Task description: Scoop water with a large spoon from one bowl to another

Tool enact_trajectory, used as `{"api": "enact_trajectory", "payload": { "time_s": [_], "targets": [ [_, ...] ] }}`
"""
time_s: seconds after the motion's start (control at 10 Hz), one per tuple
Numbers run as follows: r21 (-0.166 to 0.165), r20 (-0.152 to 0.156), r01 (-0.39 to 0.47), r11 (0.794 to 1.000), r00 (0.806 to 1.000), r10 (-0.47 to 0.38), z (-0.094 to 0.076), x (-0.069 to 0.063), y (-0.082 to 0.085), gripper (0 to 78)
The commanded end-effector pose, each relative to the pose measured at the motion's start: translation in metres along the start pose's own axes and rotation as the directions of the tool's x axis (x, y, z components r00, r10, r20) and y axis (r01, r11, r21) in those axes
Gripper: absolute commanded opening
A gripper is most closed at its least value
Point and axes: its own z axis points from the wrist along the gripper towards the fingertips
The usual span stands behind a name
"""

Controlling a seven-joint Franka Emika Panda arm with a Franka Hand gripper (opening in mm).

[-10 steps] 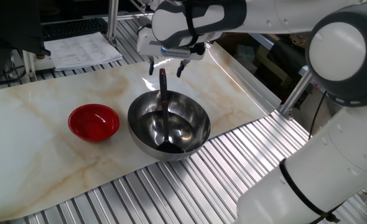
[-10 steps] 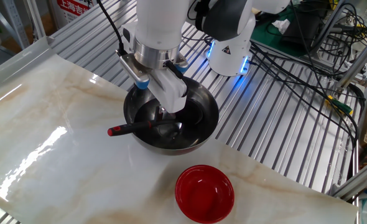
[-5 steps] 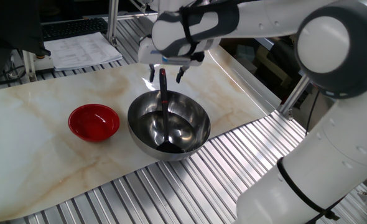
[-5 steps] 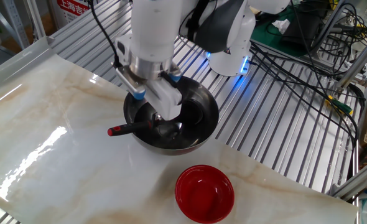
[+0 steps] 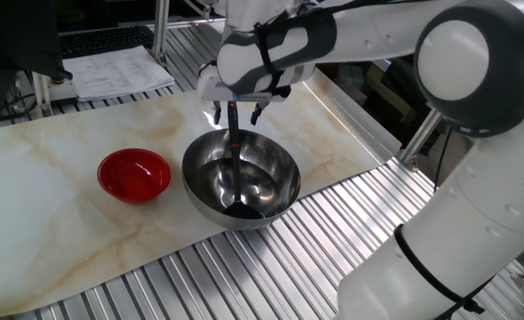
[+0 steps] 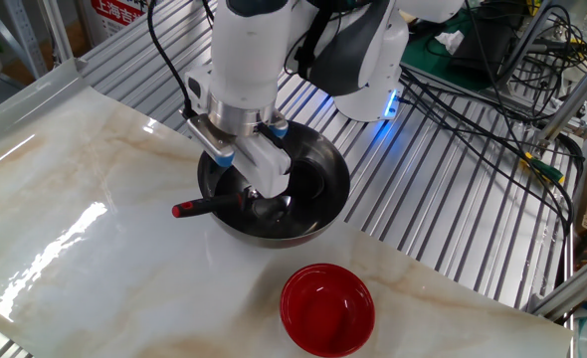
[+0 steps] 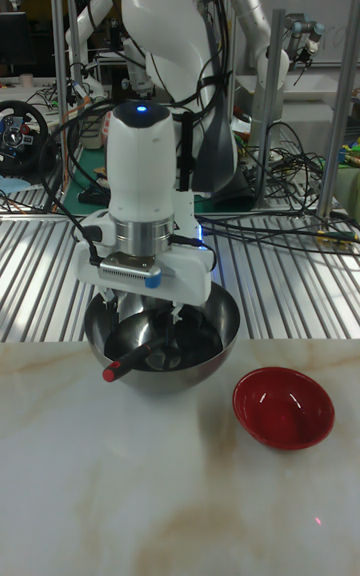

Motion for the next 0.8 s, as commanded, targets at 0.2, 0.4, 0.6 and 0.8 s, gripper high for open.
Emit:
{"api": "enact_trajectory", "payload": {
  "time_s": [0.2, 0.4, 0.6, 0.8],
  "targets": [
    [-0.003, 0.013, 0.013, 1.0, 1.0, -0.013, 0.014, 0.007, -0.003, 77.4],
    [-0.004, 0.014, 0.019, 1.0, 1.0, -0.019, 0.019, 0.01, -0.004, 77.4],
    [-0.007, 0.015, 0.021, 1.0, 1.0, -0.021, 0.024, 0.011, -0.005, 77.4],
    [-0.009, 0.018, 0.021, 1.0, 1.0, -0.021, 0.029, 0.012, -0.004, 77.4]
  ]
}}
